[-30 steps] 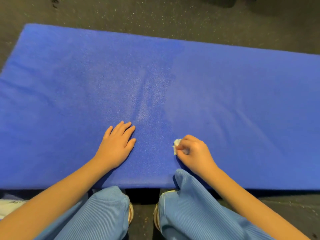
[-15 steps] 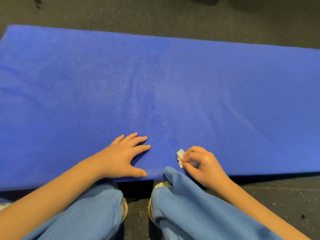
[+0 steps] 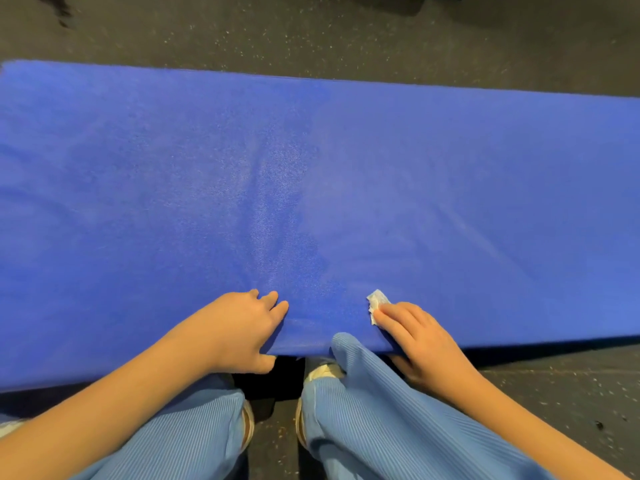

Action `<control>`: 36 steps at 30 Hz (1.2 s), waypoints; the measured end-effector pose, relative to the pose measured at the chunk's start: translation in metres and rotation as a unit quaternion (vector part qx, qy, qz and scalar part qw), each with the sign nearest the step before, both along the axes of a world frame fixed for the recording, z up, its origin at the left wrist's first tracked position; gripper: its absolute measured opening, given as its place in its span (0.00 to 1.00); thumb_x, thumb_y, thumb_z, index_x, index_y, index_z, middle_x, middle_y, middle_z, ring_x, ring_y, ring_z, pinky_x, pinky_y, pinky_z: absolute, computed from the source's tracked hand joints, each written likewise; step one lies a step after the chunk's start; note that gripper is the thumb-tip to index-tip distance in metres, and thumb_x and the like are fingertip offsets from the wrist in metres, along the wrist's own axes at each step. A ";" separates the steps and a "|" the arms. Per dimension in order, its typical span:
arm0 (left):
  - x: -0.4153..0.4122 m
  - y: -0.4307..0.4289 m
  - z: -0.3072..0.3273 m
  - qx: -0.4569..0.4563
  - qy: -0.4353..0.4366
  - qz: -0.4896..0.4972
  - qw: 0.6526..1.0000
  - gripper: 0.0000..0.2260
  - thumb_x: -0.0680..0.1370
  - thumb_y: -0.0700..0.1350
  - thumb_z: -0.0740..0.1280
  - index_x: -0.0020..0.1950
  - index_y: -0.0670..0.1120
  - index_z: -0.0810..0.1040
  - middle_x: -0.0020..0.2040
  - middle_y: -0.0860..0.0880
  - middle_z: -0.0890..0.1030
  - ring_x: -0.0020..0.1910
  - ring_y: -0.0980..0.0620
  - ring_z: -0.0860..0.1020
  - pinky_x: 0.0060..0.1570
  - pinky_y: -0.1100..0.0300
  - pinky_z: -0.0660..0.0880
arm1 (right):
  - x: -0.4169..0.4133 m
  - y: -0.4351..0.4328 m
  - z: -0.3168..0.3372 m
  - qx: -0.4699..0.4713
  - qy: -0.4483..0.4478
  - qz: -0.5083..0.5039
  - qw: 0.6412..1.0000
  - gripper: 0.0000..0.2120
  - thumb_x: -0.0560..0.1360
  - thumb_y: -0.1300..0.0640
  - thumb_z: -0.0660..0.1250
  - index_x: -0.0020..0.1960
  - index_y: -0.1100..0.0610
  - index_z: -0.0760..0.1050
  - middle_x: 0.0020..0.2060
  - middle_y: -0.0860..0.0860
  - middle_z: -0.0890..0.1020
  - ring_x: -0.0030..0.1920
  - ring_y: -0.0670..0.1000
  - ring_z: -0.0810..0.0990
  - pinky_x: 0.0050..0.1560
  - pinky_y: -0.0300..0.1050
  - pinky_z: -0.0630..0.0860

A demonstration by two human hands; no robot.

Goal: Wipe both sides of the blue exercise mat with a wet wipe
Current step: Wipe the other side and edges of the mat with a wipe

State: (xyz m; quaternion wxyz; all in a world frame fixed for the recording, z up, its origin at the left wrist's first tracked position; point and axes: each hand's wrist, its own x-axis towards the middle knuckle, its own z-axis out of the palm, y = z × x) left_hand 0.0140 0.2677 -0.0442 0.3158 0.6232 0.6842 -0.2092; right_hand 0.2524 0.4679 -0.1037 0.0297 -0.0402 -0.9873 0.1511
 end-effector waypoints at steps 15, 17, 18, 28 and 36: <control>-0.049 -0.094 0.031 0.264 -0.033 0.331 0.905 0.25 0.63 0.58 0.57 0.52 0.51 0.83 0.43 0.52 0.81 0.41 0.48 0.81 0.39 0.52 0.79 | -0.082 -0.039 0.047 -0.128 0.054 0.066 0.988 0.22 0.69 0.64 0.61 0.63 0.60 0.72 0.58 0.53 0.76 0.53 0.54 0.74 0.54 0.41 0.71; -0.054 -0.111 0.033 0.255 -0.031 0.386 0.886 0.28 0.60 0.60 0.57 0.54 0.55 0.84 0.47 0.57 0.82 0.46 0.52 0.82 0.46 0.55 0.77 | -0.093 -0.052 0.050 -0.139 0.043 0.094 0.985 0.21 0.70 0.62 0.60 0.63 0.61 0.73 0.57 0.53 0.77 0.52 0.55 0.75 0.53 0.43 0.72; -0.057 -0.122 0.033 0.243 -0.033 0.402 0.882 0.29 0.59 0.61 0.58 0.56 0.57 0.83 0.49 0.61 0.83 0.52 0.58 0.81 0.49 0.58 0.76 | -0.098 -0.057 0.051 -0.144 0.037 0.113 0.982 0.21 0.71 0.61 0.59 0.62 0.61 0.74 0.57 0.54 0.77 0.51 0.56 0.75 0.52 0.43 0.73; -0.060 -0.161 0.000 0.100 -0.075 0.376 0.918 0.31 0.69 0.57 0.74 0.71 0.60 0.70 0.71 0.67 0.63 0.73 0.66 0.60 0.70 0.65 0.59 | -0.106 -0.079 0.044 -0.233 -0.081 0.168 0.955 0.19 0.73 0.50 0.68 0.63 0.55 0.76 0.60 0.49 0.77 0.56 0.51 0.74 0.55 0.45 0.74; -0.083 -0.110 -0.035 0.235 -0.081 0.418 0.874 0.21 0.79 0.56 0.62 0.69 0.47 0.73 0.69 0.55 0.71 0.69 0.53 0.68 0.67 0.61 0.62 | -0.154 -0.057 0.015 -0.163 -0.055 0.034 0.985 0.09 0.74 0.56 0.64 0.43 0.58 0.82 0.40 0.54 0.78 0.40 0.57 0.77 0.39 0.50 0.77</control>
